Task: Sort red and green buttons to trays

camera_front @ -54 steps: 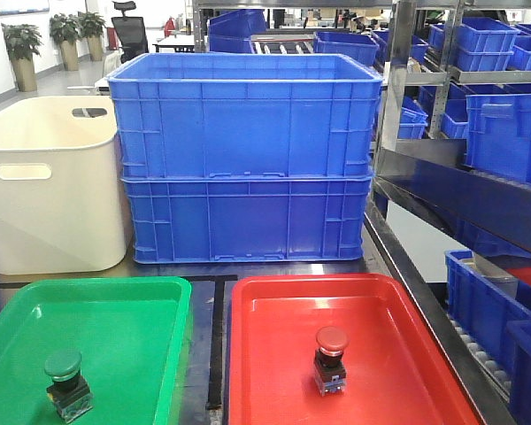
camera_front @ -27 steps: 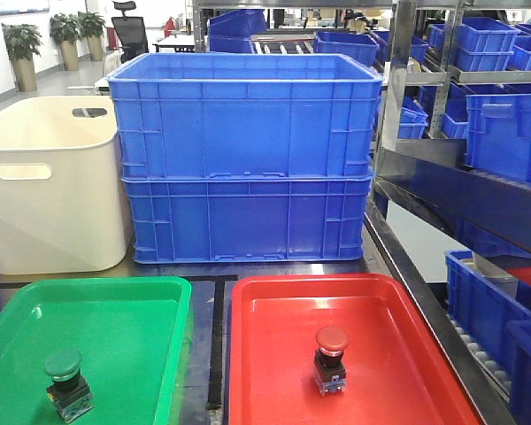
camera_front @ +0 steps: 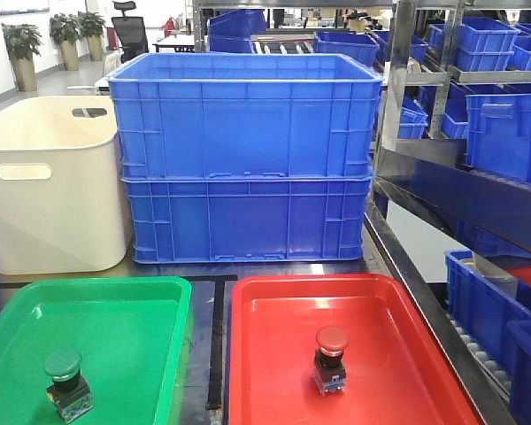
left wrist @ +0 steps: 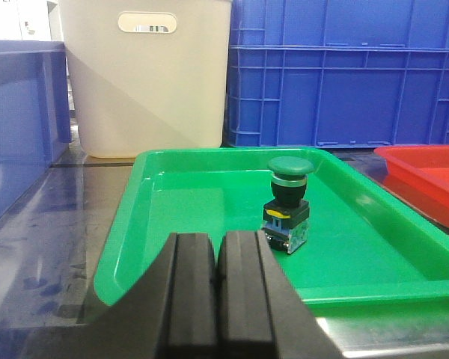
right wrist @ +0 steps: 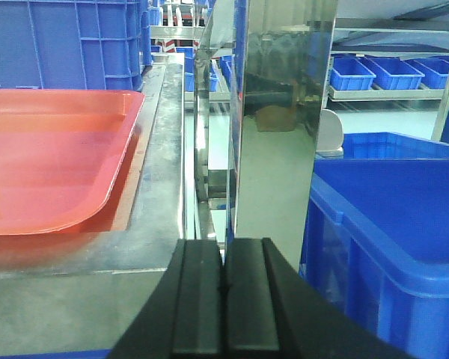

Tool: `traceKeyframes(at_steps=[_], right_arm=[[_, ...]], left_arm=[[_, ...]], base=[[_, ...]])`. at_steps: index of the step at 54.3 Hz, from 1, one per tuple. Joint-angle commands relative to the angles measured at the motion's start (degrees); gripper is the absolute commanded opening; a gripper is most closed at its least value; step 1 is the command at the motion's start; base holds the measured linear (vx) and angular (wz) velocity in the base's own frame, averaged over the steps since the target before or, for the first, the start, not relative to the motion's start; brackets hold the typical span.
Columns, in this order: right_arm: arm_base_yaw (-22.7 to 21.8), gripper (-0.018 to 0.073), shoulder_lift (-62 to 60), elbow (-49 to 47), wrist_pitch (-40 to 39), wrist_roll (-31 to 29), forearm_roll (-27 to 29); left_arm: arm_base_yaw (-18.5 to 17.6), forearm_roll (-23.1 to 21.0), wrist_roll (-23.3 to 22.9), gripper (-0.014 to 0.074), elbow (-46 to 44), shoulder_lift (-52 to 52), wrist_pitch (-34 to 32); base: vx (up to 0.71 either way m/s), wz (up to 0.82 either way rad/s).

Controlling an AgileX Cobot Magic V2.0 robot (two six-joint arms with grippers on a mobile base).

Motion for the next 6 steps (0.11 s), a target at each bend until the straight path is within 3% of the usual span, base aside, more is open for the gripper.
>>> traceKeyframes(at_steps=[1, 6], right_arm=[[-0.2, -0.0013, -0.5, 0.7, -4.4, -0.5, -0.3], [-0.2, -0.0013, -0.5, 0.7, -4.4, -0.5, -0.3]], left_arm=[[0.0, -0.4, 0.0, -0.0006, -1.3, -0.9, -4.4], [0.0, -0.4, 0.0, -0.0006, -1.3, -0.9, -4.4]], base=[[0.00, 0.00], [0.00, 0.00]])
